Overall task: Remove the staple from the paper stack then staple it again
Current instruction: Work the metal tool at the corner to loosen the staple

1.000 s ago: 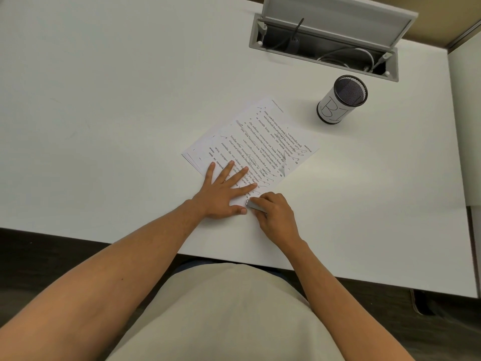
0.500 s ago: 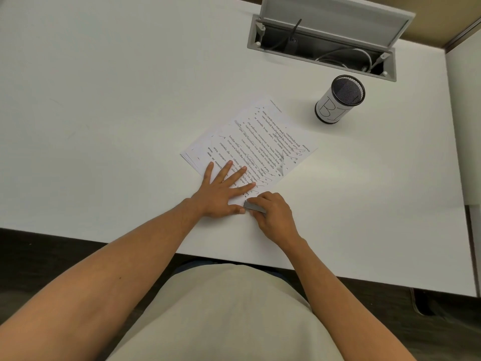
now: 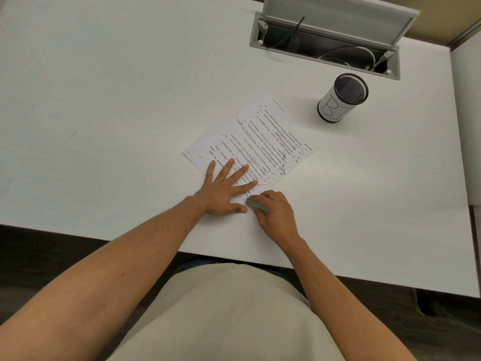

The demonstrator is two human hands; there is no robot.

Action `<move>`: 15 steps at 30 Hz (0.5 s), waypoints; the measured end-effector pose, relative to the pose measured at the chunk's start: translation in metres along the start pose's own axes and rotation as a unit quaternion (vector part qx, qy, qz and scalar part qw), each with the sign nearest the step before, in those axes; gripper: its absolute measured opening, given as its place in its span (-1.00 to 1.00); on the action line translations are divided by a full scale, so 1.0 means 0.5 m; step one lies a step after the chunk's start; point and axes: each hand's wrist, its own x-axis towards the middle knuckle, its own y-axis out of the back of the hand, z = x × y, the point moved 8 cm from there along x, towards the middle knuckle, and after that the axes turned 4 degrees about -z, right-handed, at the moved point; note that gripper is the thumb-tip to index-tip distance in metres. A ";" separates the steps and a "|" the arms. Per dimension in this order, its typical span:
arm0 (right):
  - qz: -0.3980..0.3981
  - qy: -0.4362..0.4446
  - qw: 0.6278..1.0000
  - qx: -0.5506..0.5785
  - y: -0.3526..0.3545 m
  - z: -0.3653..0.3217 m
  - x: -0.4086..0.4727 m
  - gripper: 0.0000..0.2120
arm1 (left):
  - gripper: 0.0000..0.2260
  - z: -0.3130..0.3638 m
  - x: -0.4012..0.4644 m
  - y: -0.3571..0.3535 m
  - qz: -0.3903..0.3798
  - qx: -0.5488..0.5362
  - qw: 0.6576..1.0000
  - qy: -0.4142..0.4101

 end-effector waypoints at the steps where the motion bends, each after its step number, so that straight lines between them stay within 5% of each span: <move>1: -0.006 0.006 1.000 -0.002 -0.001 -0.001 0.000 -0.79 | -0.32 0.000 0.000 0.000 0.000 -0.002 1.000 -0.001; 15: 0.038 0.020 0.999 0.027 0.005 -0.003 -0.017 -0.81 | -0.30 -0.001 0.002 -0.002 -0.002 0.002 1.000 0.001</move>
